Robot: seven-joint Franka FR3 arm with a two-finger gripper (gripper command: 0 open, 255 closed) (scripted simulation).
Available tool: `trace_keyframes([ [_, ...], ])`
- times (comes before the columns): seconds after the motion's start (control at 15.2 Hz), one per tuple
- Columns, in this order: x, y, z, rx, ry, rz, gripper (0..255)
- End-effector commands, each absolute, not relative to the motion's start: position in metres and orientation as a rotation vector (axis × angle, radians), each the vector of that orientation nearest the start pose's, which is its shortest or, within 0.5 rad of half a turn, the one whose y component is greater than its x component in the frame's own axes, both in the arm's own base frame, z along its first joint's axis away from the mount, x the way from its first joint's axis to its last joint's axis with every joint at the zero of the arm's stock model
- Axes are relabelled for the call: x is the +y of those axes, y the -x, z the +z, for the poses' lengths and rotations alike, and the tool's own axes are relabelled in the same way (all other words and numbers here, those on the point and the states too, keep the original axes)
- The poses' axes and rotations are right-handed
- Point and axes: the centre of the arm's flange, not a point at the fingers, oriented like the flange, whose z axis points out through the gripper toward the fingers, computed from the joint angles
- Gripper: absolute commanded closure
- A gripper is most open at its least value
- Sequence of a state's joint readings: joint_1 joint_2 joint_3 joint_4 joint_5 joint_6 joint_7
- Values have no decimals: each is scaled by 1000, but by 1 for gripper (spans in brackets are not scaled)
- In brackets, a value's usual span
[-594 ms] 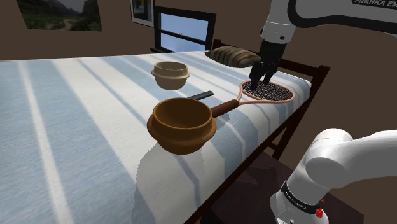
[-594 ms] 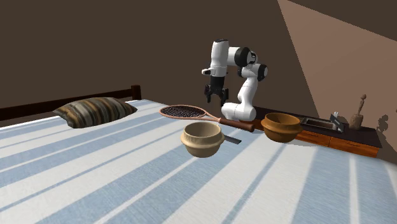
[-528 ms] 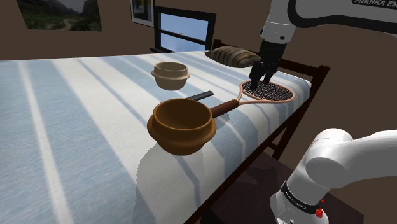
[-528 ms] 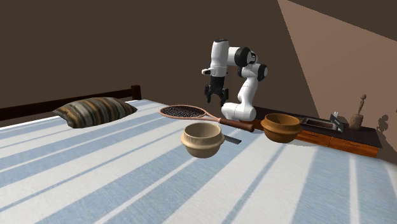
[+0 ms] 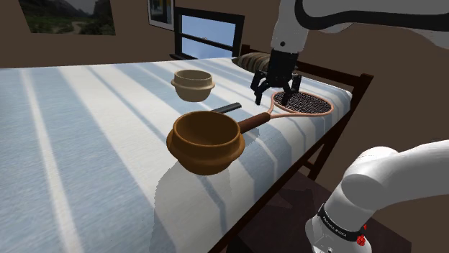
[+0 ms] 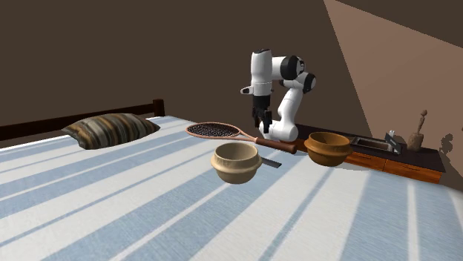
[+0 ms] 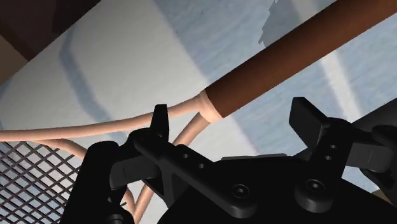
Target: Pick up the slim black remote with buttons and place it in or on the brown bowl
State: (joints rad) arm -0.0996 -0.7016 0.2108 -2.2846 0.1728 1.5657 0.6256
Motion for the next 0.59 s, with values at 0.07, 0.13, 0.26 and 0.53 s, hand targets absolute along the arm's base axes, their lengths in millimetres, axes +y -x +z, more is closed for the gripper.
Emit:
trace_keyframes([
  [0.07, 98, -353, 583, 1208, 2828, 100, 0],
  [0.13, 104, -363, 580, 1309, 2768, 111, 0],
  [0.26, 114, -384, 576, 1502, 2639, 134, 0],
  [0.53, 124, -428, 567, 1855, 2341, 175, 0],
])
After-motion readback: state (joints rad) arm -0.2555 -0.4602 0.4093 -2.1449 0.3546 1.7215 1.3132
